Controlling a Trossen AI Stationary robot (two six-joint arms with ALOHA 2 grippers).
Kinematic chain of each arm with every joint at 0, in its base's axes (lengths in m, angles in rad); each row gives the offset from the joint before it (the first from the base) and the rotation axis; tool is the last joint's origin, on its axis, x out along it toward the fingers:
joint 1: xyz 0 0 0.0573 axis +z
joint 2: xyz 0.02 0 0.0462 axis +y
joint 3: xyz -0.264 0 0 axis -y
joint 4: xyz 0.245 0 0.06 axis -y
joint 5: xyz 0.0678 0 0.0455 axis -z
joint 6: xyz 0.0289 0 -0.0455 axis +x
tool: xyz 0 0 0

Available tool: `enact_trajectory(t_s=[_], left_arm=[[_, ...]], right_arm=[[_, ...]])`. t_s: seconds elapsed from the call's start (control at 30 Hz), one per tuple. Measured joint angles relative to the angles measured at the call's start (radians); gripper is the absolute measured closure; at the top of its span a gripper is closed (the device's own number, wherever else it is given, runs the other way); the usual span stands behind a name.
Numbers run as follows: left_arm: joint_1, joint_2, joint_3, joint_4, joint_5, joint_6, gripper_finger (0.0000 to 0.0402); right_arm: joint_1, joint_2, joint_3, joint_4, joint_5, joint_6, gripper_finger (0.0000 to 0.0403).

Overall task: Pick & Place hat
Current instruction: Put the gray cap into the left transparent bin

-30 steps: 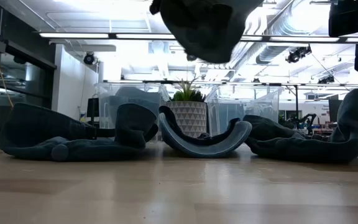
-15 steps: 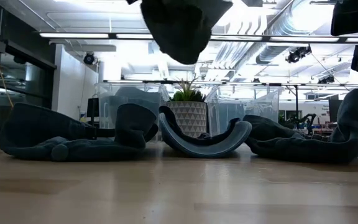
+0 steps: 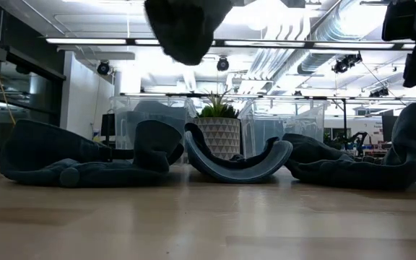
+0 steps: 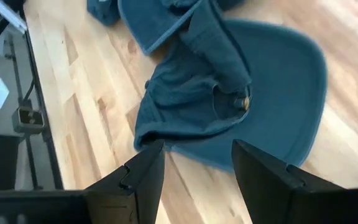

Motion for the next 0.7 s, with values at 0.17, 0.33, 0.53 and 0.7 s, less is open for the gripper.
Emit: enact_trajectory(t_s=[0.17,0.33,0.53,0.7], left_arm=[[0.035,-0.140,-0.234,0.183,0.032,-0.011,0.0401],[0.082,-0.304,-0.530,0.476,0.109,-0.043,0.0401],[0.204,-0.430,-0.813,0.775,0.273,-0.098,0.0401],[0.352,-0.461,-0.948,0.963,0.445,-0.171,0.0401]], right_arm=[[0.000,0.000,0.000,0.001,0.068,0.000,0.0222],[0.000,0.000,0.000,0.019,0.109,0.000,0.0222],[0.000,0.000,0.000,0.045,0.172,0.001,0.0221],[0.000,0.000,0.000,0.074,0.225,0.001,0.0221]])
